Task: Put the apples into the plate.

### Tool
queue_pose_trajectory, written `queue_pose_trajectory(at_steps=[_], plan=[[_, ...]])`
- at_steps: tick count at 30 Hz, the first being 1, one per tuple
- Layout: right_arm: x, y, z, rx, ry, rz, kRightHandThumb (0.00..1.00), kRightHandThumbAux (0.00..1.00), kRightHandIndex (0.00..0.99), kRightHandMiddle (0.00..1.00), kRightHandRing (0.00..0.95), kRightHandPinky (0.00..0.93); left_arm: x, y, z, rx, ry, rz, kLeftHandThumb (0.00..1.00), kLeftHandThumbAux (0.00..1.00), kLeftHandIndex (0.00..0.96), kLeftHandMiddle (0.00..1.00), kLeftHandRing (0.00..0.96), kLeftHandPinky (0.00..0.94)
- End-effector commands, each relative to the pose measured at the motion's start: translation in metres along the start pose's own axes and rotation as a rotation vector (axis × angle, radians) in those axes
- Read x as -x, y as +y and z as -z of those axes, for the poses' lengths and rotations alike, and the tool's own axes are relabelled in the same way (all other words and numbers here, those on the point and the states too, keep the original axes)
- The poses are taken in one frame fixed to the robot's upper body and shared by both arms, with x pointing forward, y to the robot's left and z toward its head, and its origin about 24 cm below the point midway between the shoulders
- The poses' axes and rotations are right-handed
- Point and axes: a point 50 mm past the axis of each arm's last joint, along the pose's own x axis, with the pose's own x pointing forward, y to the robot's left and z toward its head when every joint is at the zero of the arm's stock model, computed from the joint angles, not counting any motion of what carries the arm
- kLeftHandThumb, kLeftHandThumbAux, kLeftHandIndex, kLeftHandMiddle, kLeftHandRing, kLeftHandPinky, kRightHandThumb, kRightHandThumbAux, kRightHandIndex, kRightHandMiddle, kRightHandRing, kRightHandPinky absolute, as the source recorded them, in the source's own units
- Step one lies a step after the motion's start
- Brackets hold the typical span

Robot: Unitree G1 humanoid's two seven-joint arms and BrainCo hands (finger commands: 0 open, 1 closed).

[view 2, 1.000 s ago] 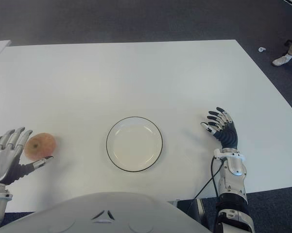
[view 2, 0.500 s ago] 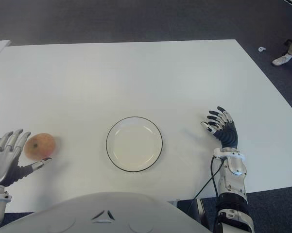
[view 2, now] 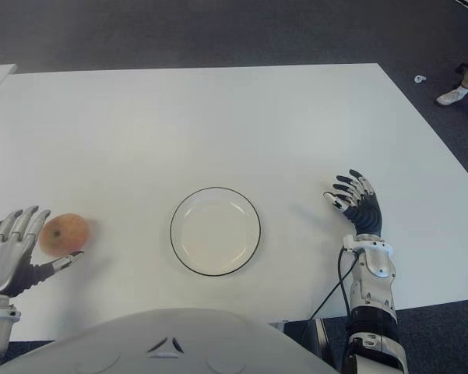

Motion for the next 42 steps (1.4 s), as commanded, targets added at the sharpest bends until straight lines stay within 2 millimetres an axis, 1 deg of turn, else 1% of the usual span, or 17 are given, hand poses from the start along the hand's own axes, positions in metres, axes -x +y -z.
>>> queue_pose_trajectory(at_steps=[1, 7, 19, 42], plan=[[0.015, 0.005, 0.029, -0.022, 0.161, -0.01, 0.392, 0.803, 0.145, 0.299, 0.307, 0.319, -0.001, -0.005, -0.003, 0.017, -0.002, 0.009, 0.258, 0.16, 0.011, 0.0, 0.0, 0.0], [0.014, 0.005, 0.029, -0.027, 0.16, -0.017, 0.394, 0.813, 0.146, 0.302, 0.314, 0.329, -0.004, -0.005, -0.003, 0.014, 0.0, -0.002, 0.258, 0.16, 0.008, 0.0, 0.0, 0.0], [0.013, 0.007, 0.029, -0.02, 0.157, -0.007, 0.399, 0.792, 0.16, 0.309, 0.319, 0.35, -0.009, -0.005, -0.002, 0.012, -0.013, -0.027, 0.253, 0.171, 0.008, 0.0, 0.0, 0.0], [0.017, 0.006, 0.028, -0.02, 0.154, -0.016, 0.402, 0.794, 0.157, 0.313, 0.32, 0.337, -0.018, -0.004, -0.004, -0.005, -0.031, -0.063, 0.245, 0.174, 0.012, 0.0, 0.0, 0.0]])
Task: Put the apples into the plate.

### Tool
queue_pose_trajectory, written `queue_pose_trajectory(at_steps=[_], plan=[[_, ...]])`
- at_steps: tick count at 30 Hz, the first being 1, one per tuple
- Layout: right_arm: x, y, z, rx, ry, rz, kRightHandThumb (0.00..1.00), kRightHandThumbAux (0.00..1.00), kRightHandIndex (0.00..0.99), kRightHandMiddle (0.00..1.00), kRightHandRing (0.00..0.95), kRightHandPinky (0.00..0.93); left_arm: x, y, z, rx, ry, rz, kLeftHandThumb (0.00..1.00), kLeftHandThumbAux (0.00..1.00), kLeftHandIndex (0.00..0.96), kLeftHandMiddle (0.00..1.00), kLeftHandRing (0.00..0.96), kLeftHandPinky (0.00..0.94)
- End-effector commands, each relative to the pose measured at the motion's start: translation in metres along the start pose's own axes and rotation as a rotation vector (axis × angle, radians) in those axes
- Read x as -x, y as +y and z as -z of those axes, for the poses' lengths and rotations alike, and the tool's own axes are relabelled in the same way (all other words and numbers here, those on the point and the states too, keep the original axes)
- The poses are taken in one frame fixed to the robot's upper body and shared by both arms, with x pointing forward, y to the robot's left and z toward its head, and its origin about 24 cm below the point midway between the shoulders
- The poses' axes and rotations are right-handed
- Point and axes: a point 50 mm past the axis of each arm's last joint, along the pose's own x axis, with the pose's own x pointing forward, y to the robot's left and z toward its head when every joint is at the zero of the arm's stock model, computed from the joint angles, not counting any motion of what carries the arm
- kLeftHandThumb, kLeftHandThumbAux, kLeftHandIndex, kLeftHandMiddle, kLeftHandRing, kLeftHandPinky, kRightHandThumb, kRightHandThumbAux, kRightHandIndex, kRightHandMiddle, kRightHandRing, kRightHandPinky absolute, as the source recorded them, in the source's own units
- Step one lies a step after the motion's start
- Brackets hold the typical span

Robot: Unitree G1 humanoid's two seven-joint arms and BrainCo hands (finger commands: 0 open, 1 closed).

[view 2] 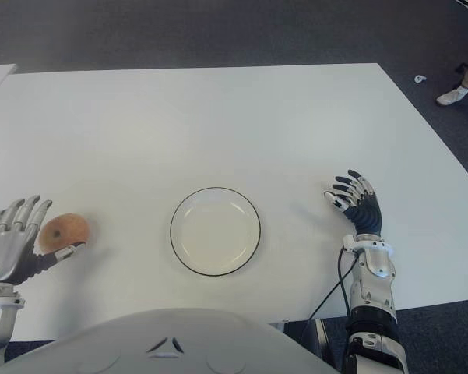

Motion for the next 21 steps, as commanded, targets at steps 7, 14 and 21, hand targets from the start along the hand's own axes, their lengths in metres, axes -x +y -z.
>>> queue_pose_trajectory(at_steps=[7, 14, 21], plan=[[0.017, 0.005, 0.028, -0.017, 0.155, -0.019, 0.396, 0.803, 0.137, 0.304, 0.312, 0.321, -0.004, -0.006, -0.004, -0.003, -0.019, 0.002, 0.247, 0.174, 0.014, 0.0, 0.0, 0.0], [0.017, 0.003, 0.028, -0.026, 0.164, -0.014, 0.405, 0.821, 0.126, 0.287, 0.298, 0.306, -0.007, -0.011, -0.005, 0.007, -0.019, 0.001, 0.248, 0.167, 0.018, 0.0, 0.0, 0.0], [0.017, 0.002, 0.028, -0.026, 0.156, -0.017, 0.402, 0.827, 0.123, 0.278, 0.291, 0.306, -0.009, -0.019, -0.009, 0.023, -0.028, 0.023, 0.248, 0.169, 0.013, 0.0, 0.0, 0.0]])
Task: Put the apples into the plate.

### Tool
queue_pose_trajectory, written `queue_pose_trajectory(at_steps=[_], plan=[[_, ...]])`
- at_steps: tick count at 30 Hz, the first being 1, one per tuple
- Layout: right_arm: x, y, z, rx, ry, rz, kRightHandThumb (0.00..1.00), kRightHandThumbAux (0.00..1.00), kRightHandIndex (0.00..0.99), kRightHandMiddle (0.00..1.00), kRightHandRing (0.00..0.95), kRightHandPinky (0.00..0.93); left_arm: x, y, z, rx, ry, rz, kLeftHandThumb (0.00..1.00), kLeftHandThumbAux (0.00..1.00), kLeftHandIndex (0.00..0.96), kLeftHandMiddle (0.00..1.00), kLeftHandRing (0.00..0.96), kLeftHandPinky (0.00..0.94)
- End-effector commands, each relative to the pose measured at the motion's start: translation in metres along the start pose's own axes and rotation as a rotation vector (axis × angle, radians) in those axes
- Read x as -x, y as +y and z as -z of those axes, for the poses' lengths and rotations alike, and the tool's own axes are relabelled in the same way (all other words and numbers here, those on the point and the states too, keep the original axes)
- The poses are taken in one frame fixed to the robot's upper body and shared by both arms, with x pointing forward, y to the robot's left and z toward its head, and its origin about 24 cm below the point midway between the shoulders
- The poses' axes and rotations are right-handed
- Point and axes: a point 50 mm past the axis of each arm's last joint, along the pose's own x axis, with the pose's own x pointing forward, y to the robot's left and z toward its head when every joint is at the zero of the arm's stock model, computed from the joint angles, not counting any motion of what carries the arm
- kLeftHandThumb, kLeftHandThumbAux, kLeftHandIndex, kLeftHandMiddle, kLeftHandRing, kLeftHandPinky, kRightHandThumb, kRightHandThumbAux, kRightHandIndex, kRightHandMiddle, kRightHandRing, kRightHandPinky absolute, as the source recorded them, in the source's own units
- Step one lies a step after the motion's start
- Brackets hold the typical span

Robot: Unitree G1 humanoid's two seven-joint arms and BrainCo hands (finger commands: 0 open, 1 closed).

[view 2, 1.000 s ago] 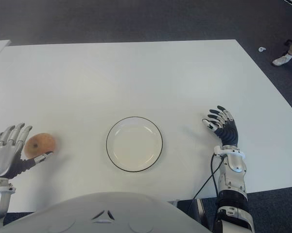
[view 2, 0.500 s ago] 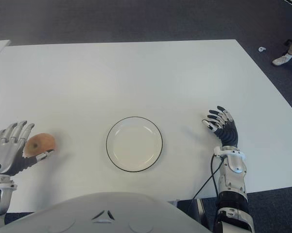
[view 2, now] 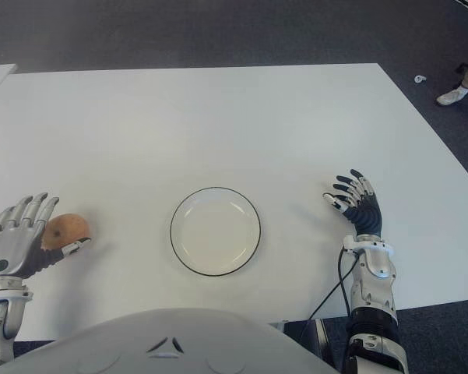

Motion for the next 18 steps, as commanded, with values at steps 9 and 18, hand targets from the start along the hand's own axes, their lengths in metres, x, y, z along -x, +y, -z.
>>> queue_pose_trajectory(at_steps=[9, 18], plan=[[0.015, -0.003, 0.028, -0.05, 0.168, 0.011, 0.406, 0.839, 0.134, 0.293, 0.301, 0.286, -0.003, -0.025, -0.011, 0.03, -0.029, 0.057, 0.245, 0.18, 0.006, 0.0, 0.0, 0.0], [0.012, -0.01, 0.028, -0.082, 0.188, 0.023, 0.399, 0.846, 0.121, 0.296, 0.306, 0.297, -0.004, -0.044, -0.017, 0.041, -0.033, 0.066, 0.225, 0.182, 0.01, 0.0, 0.0, 0.0]])
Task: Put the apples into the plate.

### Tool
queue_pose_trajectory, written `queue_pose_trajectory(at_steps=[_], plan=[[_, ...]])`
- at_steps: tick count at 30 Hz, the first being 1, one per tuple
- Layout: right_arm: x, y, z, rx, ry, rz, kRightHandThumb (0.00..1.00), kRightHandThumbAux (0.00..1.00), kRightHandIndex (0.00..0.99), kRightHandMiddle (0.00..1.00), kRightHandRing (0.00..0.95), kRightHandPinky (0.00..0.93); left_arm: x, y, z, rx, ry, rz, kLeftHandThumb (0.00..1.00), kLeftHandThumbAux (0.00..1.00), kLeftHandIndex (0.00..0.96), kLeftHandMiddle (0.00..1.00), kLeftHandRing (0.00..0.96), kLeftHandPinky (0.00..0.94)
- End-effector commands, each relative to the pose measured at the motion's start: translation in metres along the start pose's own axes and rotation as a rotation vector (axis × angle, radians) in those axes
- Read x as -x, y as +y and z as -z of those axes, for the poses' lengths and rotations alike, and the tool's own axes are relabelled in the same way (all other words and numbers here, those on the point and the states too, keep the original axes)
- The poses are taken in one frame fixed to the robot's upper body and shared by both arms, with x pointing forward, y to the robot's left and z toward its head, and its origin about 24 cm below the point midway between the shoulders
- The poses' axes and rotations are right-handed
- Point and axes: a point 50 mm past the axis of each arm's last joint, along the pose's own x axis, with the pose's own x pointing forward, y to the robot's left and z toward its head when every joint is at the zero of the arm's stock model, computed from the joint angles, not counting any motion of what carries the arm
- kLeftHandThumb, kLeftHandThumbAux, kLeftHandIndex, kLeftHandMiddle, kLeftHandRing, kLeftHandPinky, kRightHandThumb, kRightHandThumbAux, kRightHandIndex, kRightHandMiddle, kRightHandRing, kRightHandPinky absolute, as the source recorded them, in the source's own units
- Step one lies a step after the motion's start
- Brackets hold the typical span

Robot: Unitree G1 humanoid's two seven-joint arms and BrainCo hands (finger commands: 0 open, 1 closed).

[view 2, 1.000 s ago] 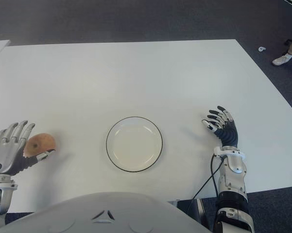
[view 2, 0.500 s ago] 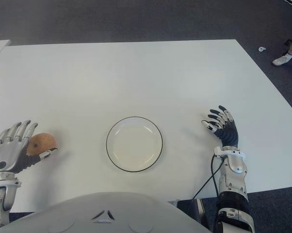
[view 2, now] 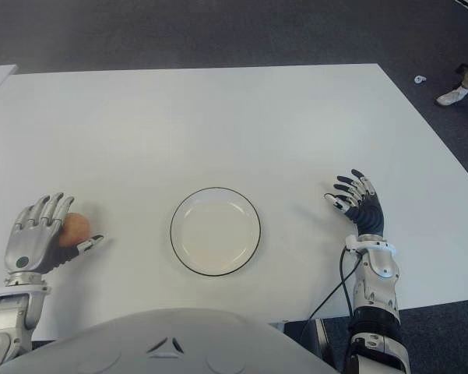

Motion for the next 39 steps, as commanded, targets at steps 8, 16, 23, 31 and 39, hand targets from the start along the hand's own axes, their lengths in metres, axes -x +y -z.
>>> queue_pose_trajectory(at_steps=[8, 16, 23, 31, 39], plan=[[0.009, -0.008, 0.026, -0.07, 0.173, 0.025, 0.421, 0.831, 0.119, 0.301, 0.311, 0.295, 0.008, -0.023, -0.011, 0.02, -0.009, 0.075, 0.226, 0.189, 0.013, 0.0, 0.0, 0.0], [0.005, -0.016, 0.022, -0.082, 0.175, 0.047, 0.455, 0.818, 0.126, 0.306, 0.314, 0.297, 0.011, -0.032, -0.019, 0.049, 0.0, 0.092, 0.241, 0.196, 0.007, 0.0, 0.0, 0.0], [0.0, -0.019, 0.02, -0.093, 0.176, 0.067, 0.504, 0.803, 0.139, 0.325, 0.325, 0.311, 0.01, -0.038, -0.021, 0.055, 0.013, 0.092, 0.282, 0.205, 0.013, 0.0, 0.0, 0.0], [-0.003, -0.025, 0.018, -0.07, 0.17, 0.068, 0.506, 0.78, 0.138, 0.334, 0.324, 0.297, 0.009, -0.041, -0.023, 0.059, 0.02, 0.08, 0.317, 0.217, 0.024, 0.0, 0.0, 0.0], [-0.007, -0.029, 0.013, -0.049, 0.171, 0.078, 0.471, 0.78, 0.133, 0.328, 0.311, 0.269, 0.011, -0.047, -0.024, 0.064, 0.025, 0.068, 0.336, 0.224, 0.046, 0.012, 0.0, 0.0]])
